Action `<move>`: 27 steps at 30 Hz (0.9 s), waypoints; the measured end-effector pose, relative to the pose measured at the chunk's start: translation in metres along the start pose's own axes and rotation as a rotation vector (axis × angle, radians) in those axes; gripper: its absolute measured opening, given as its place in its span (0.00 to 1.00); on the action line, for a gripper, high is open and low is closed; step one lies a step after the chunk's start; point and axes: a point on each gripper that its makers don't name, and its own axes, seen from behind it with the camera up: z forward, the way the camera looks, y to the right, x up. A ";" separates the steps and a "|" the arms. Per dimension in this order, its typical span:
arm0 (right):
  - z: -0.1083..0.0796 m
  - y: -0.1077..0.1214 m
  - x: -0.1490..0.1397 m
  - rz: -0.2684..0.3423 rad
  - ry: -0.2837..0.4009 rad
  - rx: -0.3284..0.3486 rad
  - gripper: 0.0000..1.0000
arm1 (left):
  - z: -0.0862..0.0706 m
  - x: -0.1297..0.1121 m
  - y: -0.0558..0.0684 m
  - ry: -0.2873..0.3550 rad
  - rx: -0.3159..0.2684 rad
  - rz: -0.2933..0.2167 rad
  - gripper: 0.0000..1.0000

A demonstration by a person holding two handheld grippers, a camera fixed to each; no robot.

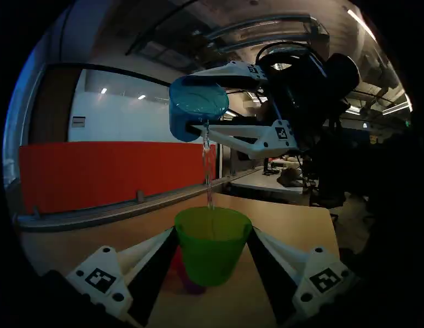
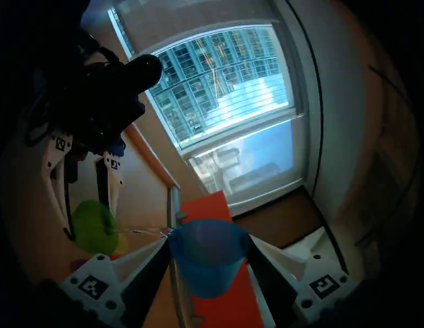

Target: Pour water

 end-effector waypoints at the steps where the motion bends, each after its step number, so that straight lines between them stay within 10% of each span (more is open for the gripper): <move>1: 0.000 0.001 0.000 -0.005 0.000 -0.001 0.92 | 0.000 0.000 0.000 0.000 -0.001 0.001 0.87; 27: 0.003 0.008 -0.002 -0.114 -0.016 -0.015 0.92 | 0.001 0.000 0.000 0.002 0.001 -0.001 0.86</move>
